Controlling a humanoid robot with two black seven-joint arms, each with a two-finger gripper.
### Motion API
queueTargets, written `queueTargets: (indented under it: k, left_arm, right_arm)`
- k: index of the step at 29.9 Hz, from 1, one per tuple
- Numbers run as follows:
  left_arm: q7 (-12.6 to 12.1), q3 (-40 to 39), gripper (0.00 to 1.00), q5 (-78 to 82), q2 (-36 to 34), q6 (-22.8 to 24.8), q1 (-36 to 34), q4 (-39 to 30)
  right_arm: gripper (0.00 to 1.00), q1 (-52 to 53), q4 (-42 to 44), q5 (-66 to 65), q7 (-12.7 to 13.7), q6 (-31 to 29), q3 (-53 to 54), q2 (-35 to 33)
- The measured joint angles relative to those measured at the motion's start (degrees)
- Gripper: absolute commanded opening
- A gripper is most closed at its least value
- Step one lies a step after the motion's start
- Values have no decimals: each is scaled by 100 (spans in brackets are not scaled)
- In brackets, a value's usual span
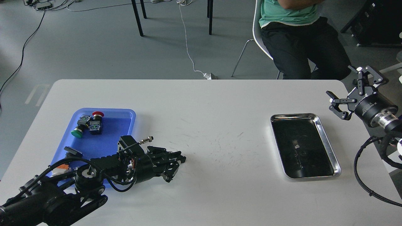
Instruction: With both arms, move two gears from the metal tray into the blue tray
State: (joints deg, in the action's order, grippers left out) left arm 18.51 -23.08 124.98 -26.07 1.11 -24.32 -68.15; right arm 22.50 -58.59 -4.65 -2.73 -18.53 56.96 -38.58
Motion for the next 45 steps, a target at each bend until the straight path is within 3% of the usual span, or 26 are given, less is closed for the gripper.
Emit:
queueTargets:
  k: [13, 22, 32, 38, 42, 45]
  left_arm:
    - [26, -119, 9, 3, -1697, -70, -488, -1032]
    - [271, -145, 10, -446, -2773, -219, -652, -1071]
    - [527, -17, 11, -762, -2695, -884, -324, -9]
    - [836, 50, 12, -847, -2250, -1064, -238, 843]
    - [915, 51, 23, -856, -2046, -1148, -196, 1181]
    - [940, 51, 42, -910, -1938, -1164, -189, 1323]
  right_arm:
    - [97, 0, -9, 1, 0, 0, 0, 3]
    - [97, 0, -17, 1, 0, -2, 0, 8]
    - [97, 0, -23, -4, 3, 1, -9, 8]
    - [97, 0, -20, -9, 3, 8, -10, 8]
    - [97, 0, -13, -17, 3, 8, -10, 8]
    - [97, 0, -7, -20, 3, 12, -10, 9]
